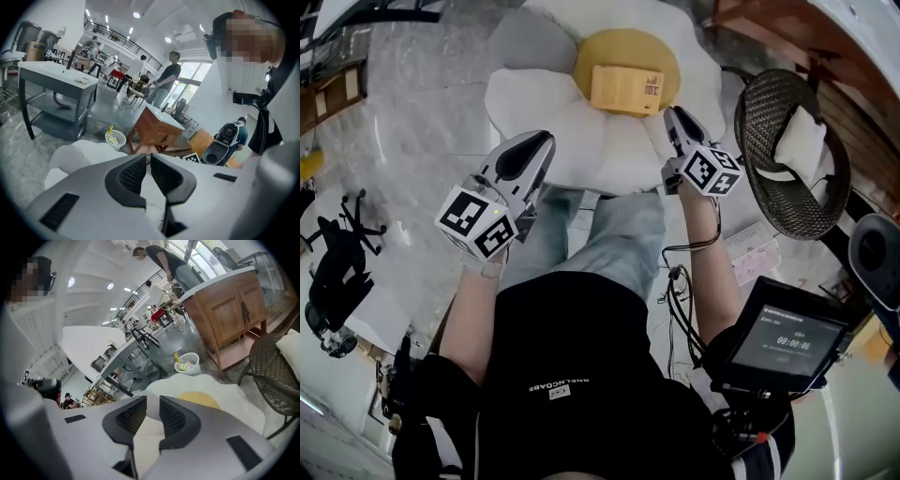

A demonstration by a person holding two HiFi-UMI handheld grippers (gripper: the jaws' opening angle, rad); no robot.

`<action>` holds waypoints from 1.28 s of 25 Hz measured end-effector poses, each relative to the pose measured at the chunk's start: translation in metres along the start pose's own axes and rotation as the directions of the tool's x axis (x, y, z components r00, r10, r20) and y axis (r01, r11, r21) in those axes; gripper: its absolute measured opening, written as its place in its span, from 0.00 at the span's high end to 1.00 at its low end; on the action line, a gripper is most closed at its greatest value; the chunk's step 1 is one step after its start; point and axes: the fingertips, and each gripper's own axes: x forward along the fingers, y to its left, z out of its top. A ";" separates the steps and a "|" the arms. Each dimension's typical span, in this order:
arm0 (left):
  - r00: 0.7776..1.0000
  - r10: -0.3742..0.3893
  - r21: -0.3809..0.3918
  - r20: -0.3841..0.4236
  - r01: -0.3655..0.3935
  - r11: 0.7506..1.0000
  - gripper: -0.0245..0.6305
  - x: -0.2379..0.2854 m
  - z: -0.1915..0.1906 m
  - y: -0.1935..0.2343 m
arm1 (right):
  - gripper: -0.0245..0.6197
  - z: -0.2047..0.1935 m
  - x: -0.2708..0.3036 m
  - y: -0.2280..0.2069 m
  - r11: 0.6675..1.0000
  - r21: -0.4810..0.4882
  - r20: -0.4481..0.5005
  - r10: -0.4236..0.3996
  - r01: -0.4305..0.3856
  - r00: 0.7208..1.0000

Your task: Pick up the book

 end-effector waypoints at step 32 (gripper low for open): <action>0.995 0.076 -0.122 -0.062 -0.084 0.989 0.93 0.062 -0.117 0.084 | 0.63 -0.122 0.129 -0.167 0.997 -0.014 -0.238 -0.082 0.081 0.968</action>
